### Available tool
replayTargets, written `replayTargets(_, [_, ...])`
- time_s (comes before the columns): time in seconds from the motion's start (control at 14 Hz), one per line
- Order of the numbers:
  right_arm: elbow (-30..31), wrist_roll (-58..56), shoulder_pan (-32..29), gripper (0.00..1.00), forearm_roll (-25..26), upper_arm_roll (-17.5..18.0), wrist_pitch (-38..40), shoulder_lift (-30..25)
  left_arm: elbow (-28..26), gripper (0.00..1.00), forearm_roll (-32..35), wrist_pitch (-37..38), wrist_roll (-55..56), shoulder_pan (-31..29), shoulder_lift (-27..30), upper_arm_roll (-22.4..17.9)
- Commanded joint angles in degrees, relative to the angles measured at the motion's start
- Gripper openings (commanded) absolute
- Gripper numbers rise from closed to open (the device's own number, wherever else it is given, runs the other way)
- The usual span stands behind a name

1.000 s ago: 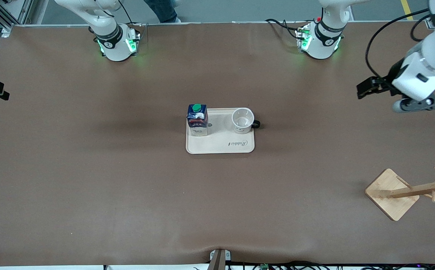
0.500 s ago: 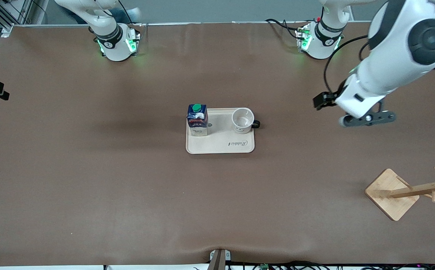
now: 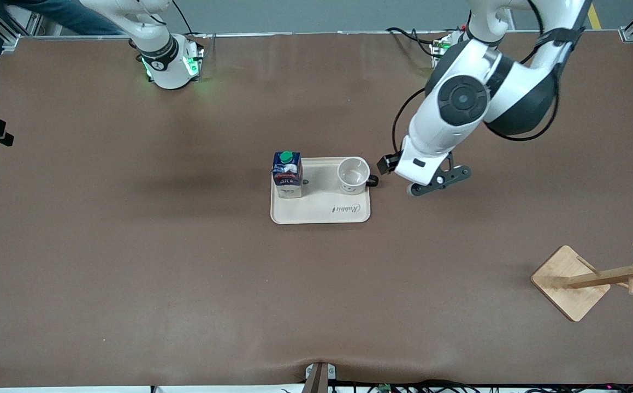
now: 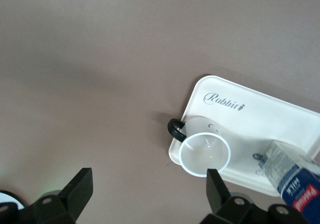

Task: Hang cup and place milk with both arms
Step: 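Reach the left gripper down to the white mug rim on the tray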

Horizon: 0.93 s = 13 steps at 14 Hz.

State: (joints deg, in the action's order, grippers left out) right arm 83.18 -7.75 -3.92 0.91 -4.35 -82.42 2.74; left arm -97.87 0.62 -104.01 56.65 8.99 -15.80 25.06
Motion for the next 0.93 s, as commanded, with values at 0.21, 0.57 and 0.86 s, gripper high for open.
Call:
replayTargets(0.21, [-0.47,-0.77,-1.27,1.0,-1.26,0.83,0.34,0.77,-13.29,1.0,-0.53,-14.61,23.03,2.69,2.17,3.32])
replayTargets(0.57, [-0.47,-1.03,-1.09,1.0,-1.26,0.83,-0.02,1.13,-20.16,1.0,-0.35,-26.57,31.22,5.5,-0.37,4.47])
replayTargets(0.86, [-0.47,-1.12,-1.0,1.0,-1.18,0.83,-0.19,1.13,-20.34,0.91,-0.18,-31.51,34.75,6.99,-5.2,4.3])
